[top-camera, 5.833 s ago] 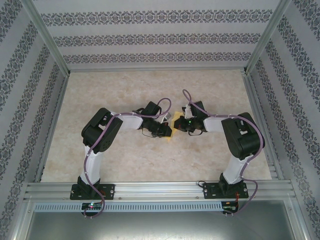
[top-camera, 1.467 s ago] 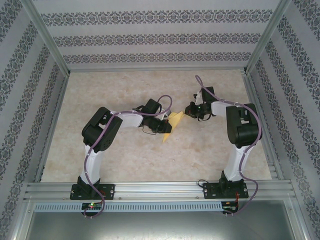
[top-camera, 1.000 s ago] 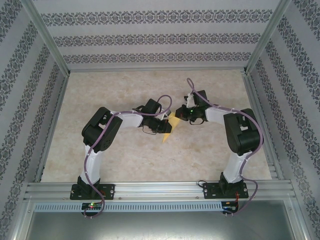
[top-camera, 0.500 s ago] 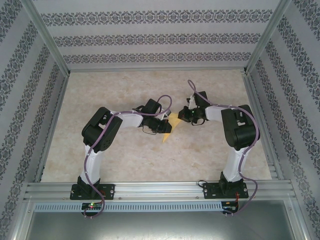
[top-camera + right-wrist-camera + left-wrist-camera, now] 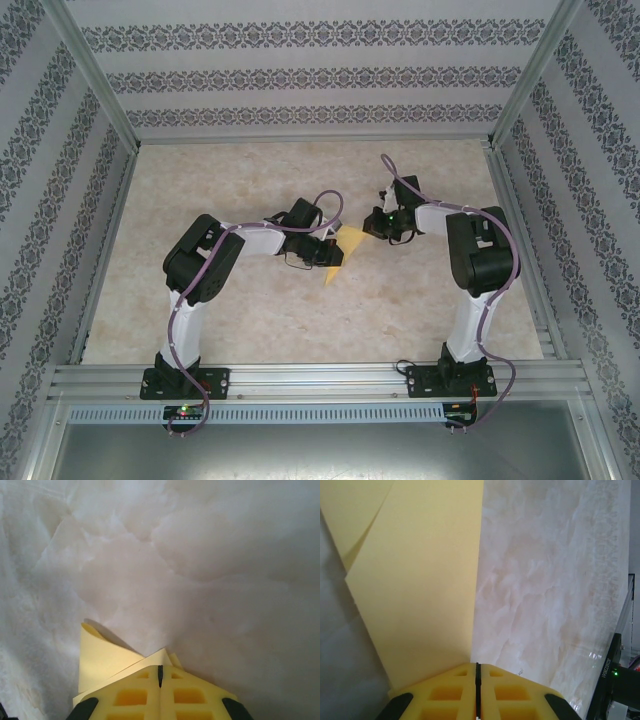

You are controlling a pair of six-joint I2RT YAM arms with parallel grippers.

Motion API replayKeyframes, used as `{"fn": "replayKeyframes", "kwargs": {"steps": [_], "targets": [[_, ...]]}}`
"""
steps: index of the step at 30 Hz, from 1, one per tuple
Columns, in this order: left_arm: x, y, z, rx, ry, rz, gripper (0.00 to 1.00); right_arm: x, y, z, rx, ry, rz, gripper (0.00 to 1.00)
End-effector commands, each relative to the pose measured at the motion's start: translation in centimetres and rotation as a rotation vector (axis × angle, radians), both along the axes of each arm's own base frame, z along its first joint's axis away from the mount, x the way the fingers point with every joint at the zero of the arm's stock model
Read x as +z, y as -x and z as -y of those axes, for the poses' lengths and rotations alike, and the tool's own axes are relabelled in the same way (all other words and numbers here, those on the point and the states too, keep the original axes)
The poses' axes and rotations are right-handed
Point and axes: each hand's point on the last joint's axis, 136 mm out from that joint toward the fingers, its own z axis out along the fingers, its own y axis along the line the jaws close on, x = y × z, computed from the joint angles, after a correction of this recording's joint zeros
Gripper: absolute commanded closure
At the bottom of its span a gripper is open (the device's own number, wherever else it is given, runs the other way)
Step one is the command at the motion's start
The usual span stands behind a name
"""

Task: Fold a paper plane with a square sheet of paper (fold left side to right side)
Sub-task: Fold the wing for the fifth time at the center of the table.

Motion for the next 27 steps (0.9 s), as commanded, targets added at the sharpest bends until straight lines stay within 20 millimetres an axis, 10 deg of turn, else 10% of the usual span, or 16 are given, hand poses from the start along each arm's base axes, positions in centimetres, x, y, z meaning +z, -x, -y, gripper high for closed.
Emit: {"fn": "replayKeyframes", "kwargs": {"steps": [1,7,13,20,27], "targets": [[-4.7,3.4,-2.6,0.019,-0.140,-0.161,0.89,-0.9,-1.2,2.4,-0.045,0.078,0.001,0.97],[-3.9,3.0,-2.0,0.020,-0.108,-0.152,0.88,1.9,-1.9,2.5,-0.055,0.058,0.066,0.97],[-2.6,2.5,-1.4,0.020,-0.081,-0.131,0.86,5.1,1.4,-1.5,0.016,-0.071,0.122,0.97],[-1.3,2.2,-1.2,0.018,-0.063,-0.111,0.85,3.1,3.9,-5.7,0.054,-0.142,0.037,0.97],[2.9,1.6,0.3,-0.008,0.041,-0.073,0.83,-0.6,4.1,-5.6,0.041,-0.091,-0.056,0.96]]}}
